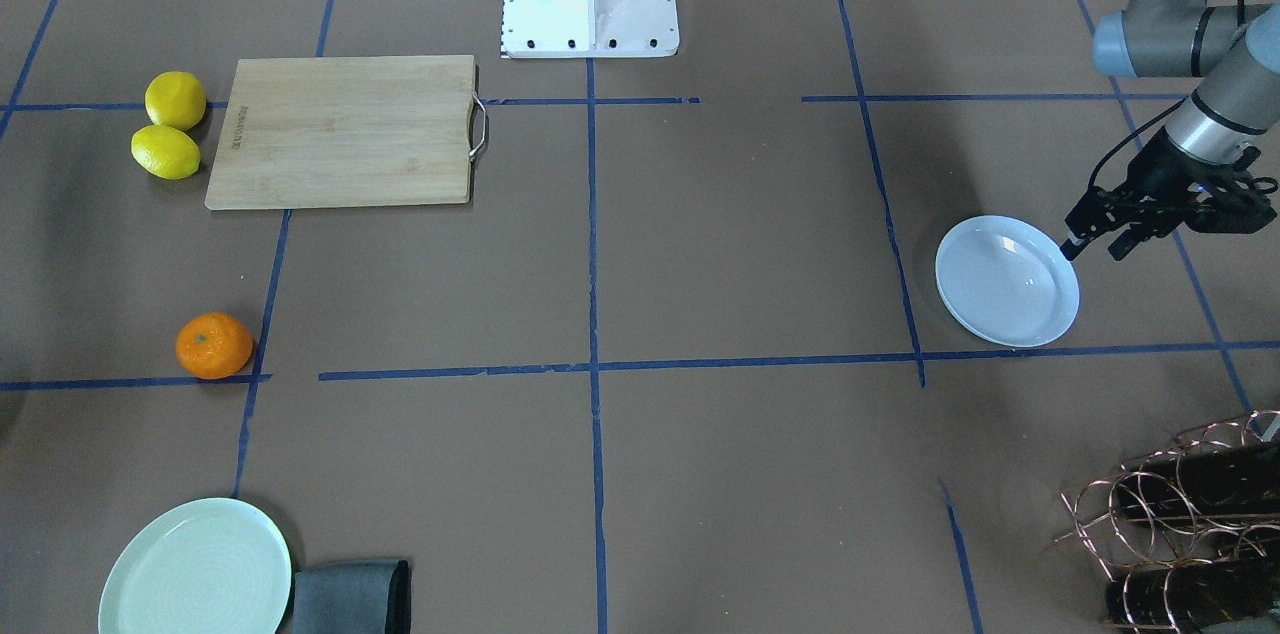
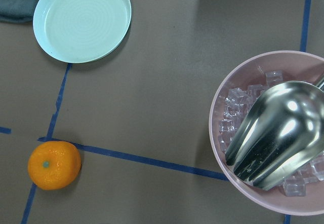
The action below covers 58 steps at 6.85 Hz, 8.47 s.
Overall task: Pick orange to plate
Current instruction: 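Reach the left gripper down to the rim of the white plate, then close the left gripper on the white plate's rim, then lift the white plate and carry it toward the table center, then release the plate with the left gripper while the right arm reaches toward the orange, then lower the right gripper onto the orange and grasp it while the left arm withdraws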
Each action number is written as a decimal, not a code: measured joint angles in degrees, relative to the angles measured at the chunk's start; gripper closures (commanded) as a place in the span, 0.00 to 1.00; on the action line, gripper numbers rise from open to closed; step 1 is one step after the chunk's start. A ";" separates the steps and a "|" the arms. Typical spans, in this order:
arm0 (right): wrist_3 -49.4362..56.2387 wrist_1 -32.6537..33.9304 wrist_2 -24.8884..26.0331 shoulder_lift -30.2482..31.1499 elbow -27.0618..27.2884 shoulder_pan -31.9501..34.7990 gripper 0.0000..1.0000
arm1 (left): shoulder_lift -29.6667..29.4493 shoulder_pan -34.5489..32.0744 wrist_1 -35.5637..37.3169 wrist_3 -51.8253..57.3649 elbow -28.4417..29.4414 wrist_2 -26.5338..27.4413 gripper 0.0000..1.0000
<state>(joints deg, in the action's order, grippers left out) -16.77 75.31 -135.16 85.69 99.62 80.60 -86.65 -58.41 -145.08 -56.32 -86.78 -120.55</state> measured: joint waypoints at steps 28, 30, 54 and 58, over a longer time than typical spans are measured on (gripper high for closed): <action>-0.36 0.51 -1.63 0.39 2.11 0.03 0.00 | -3.02 0.36 0.50 1.69 2.77 -7.47 1.00; -1.31 0.53 -1.54 0.33 2.04 0.00 0.00 | -7.38 -4.91 8.75 1.56 -0.78 -15.09 1.00; -23.49 -0.04 13.94 -10.72 -6.70 -23.36 0.00 | -37.33 11.81 34.27 -17.76 -5.30 9.24 0.00; -23.43 0.01 15.17 -13.16 -9.66 -26.15 0.00 | -36.17 10.64 34.52 -15.78 -5.84 8.68 0.00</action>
<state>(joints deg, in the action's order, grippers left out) -40.20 75.32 -119.99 72.53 89.96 54.44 -122.82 -47.78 -110.56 -72.10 -92.62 -111.87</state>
